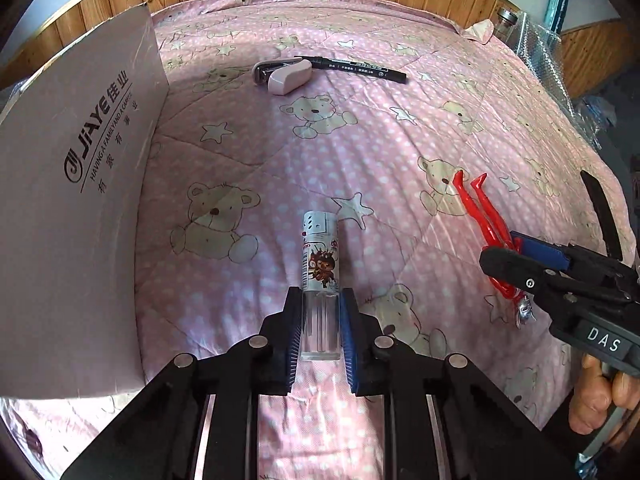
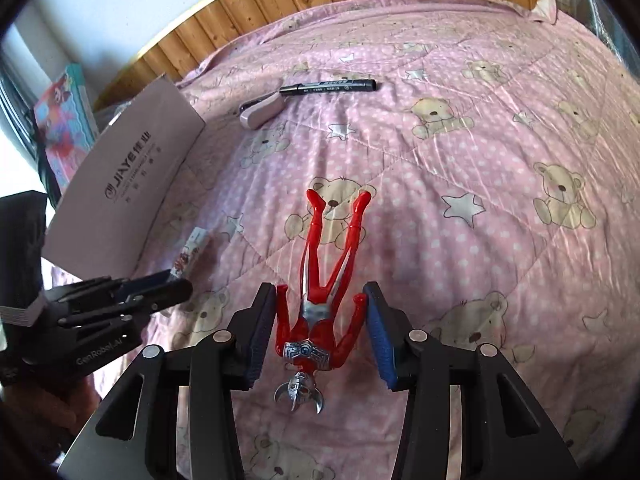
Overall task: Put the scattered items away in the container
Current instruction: 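Carry the lighter and red figure in both tools over the white box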
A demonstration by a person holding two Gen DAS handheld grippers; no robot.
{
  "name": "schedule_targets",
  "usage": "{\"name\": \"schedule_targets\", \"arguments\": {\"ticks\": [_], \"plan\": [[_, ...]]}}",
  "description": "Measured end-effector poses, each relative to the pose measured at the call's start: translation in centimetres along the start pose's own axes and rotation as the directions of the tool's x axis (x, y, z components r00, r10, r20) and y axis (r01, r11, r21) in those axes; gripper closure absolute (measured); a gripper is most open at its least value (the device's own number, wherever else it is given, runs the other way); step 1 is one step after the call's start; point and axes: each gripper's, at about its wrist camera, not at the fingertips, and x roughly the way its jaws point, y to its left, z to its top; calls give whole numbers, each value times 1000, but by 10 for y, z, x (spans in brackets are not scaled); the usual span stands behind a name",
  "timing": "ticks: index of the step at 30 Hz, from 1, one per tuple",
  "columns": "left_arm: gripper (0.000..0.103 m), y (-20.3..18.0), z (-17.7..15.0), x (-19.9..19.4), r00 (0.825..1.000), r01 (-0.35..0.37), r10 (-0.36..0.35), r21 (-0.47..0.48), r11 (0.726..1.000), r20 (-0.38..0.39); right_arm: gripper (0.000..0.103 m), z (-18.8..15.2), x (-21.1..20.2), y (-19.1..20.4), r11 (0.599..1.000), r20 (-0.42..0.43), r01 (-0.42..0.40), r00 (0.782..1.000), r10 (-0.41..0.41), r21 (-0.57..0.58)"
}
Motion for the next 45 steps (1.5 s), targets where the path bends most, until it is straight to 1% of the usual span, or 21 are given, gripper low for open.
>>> {"name": "schedule_targets", "arguments": {"ticks": [2, 6, 14, 18, 26, 36, 40, 45], "plan": [[84, -1, 1, -5, 1000, 17, -17, -9, 1000, 8, 57, -1, -8, 1, 1000, 5, -14, 1000, 14, 15], [84, -4, 7, -23, 998, 31, -30, -6, 1000, 47, 57, -4, -21, 15, 999, 19, -33, 999, 33, 3], [84, 2, 5, -65, 994, -36, 39, -31, 999, 100, 56, -16, -39, 49, 997, 31, -64, 997, 66, -50], [84, 10, 1, -89, 989, -37, 43, -44, 998, 142, 56, -16, -50, 69, 993, 46, -79, 995, 84, -91], [84, 21, -6, -134, 975, -5, 18, -61, 998, 223, 56, -15, -76, 110, 980, 91, -108, 988, 124, -168], [84, 36, -15, -173, 954, 29, 0, -92, 995, 299, 56, -14, -96, 155, 955, 118, -121, 980, 158, -271], [84, 48, -20, -189, 944, 47, -7, -116, 992, 329, 56, -14, -102, 171, 944, 126, -126, 977, 171, -304], [84, 67, -27, -206, 931, 57, 3, -155, 986, 364, 56, -13, -106, 191, 930, 132, -133, 973, 188, -343]]}}
